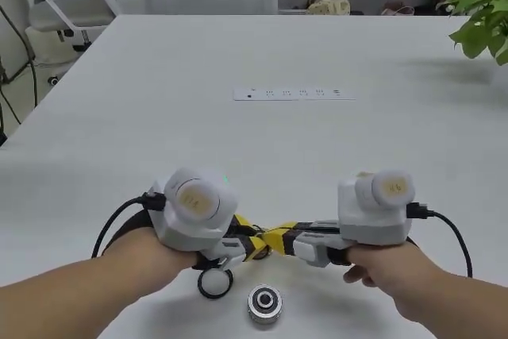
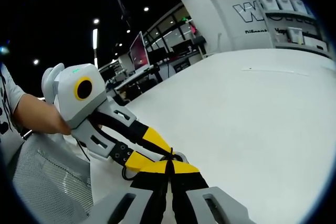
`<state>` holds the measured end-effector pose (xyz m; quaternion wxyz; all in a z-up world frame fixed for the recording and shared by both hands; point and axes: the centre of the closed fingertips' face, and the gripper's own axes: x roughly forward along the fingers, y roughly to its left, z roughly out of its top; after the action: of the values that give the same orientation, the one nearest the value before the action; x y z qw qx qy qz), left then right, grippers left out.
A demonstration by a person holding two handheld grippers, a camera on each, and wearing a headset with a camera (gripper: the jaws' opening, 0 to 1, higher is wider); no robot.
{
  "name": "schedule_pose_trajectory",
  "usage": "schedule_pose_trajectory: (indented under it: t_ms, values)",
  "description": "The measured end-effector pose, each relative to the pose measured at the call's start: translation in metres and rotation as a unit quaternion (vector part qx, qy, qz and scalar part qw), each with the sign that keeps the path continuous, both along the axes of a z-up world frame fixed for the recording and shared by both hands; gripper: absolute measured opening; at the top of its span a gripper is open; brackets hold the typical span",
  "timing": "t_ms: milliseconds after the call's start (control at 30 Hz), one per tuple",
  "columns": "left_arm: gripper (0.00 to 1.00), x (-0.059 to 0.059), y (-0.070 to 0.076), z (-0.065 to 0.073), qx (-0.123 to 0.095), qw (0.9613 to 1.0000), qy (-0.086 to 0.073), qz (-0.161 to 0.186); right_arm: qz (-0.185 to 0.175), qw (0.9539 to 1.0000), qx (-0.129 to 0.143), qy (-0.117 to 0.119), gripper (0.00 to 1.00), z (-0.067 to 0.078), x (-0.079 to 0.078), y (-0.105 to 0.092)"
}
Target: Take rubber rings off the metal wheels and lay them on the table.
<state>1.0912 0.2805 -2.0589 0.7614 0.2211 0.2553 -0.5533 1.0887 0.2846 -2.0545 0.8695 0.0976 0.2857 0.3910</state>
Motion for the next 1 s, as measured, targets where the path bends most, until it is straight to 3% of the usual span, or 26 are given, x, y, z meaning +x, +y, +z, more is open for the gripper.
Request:
schedule_pose_trajectory:
  t_ms: [500, 1000]
  values:
    - [0.09, -0.0006, 0.0, 0.0007, 0.004, 0.9999, -0.004, -0.013, -0.005, 1.0, 0.0, -0.001, 0.0, 0.0002, 0.0013, -0.0039]
    - [0.21, -0.0063, 0.0029, 0.0096, -0.008, 0.9998, 0.003, -0.02, -0.005, 0.9999, 0.012, -0.002, 0.0, 0.0041, 0.0015, -0.0031]
